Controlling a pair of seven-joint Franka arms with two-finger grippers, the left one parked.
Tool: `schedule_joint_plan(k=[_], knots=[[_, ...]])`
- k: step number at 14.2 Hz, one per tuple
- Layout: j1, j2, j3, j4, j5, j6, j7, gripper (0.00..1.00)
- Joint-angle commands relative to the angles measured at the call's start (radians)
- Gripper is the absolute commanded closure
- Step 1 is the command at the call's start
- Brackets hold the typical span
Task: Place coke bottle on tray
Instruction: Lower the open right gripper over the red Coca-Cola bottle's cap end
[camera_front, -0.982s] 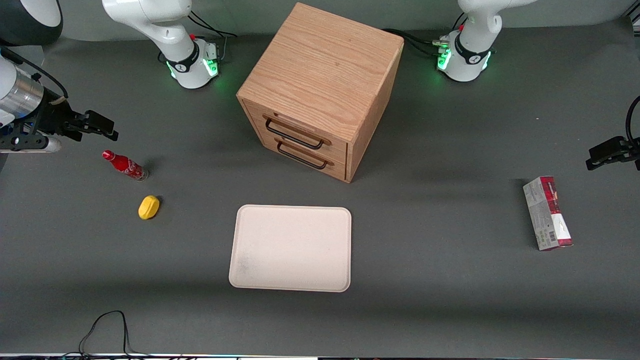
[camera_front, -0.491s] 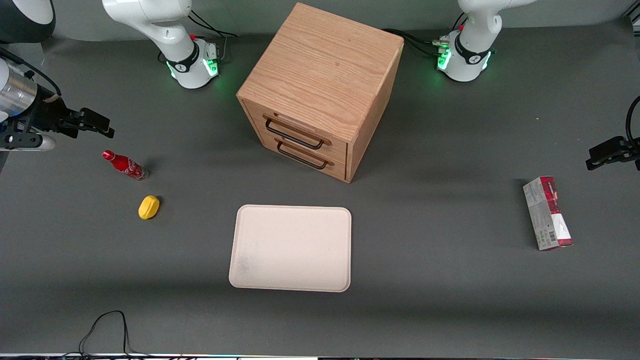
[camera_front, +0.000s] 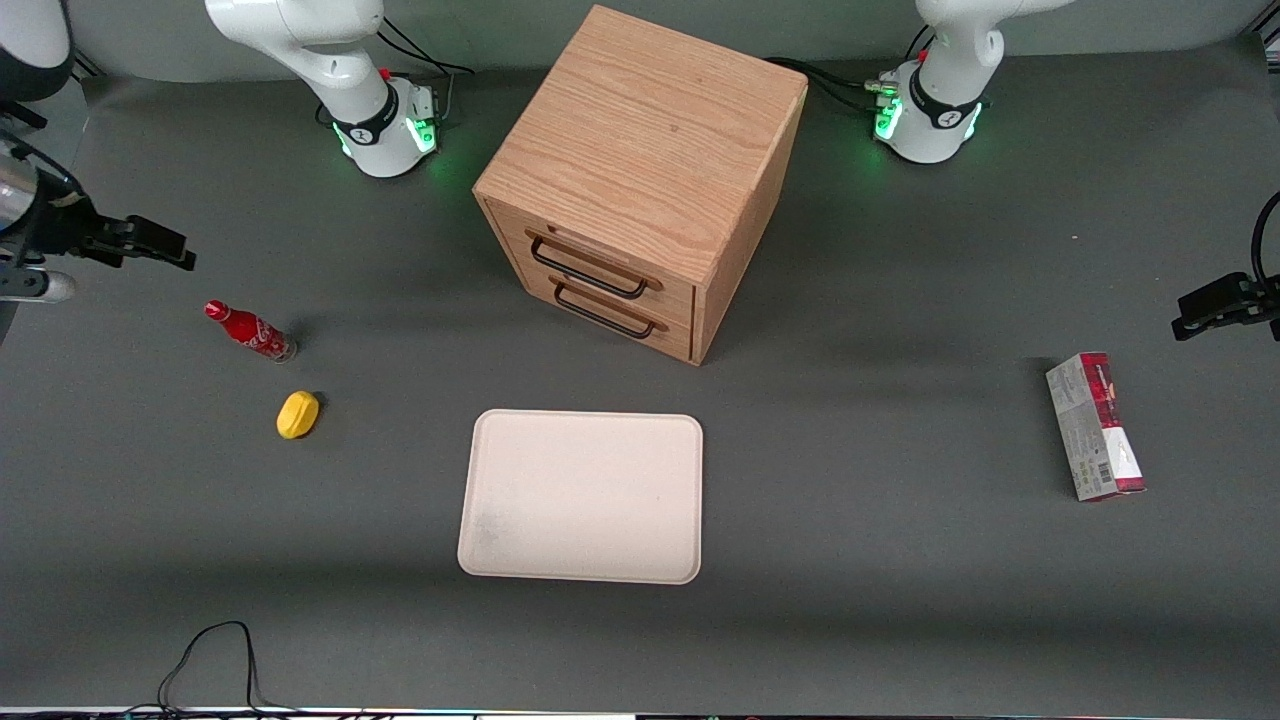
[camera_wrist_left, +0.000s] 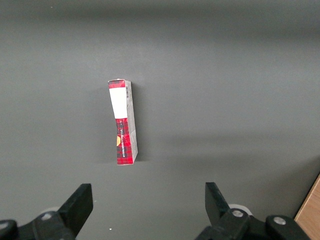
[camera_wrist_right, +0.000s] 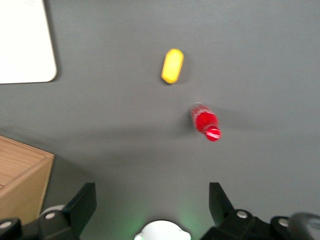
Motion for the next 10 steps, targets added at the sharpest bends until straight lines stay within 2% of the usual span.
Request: schedule_joint_plan(k=[1,3,6,8,10], knots=[[-0.004,-0.018,-0.125,-0.028,-0.036,-0.007,-0.166,0.00],[-0.004,-0.063,-0.175,-0.080,-0.065,0.012,-0.197,0.00],[-0.003,-0.171,-0.175,-0.222,-0.083,0.075,-0.196,0.00],[-0.003,-0.241,-0.176,-0.334,-0.120,0.146,-0.196,0.00],[-0.003,-0.240,-0.175,-0.377,-0.140,0.208,-0.196,0.00]])
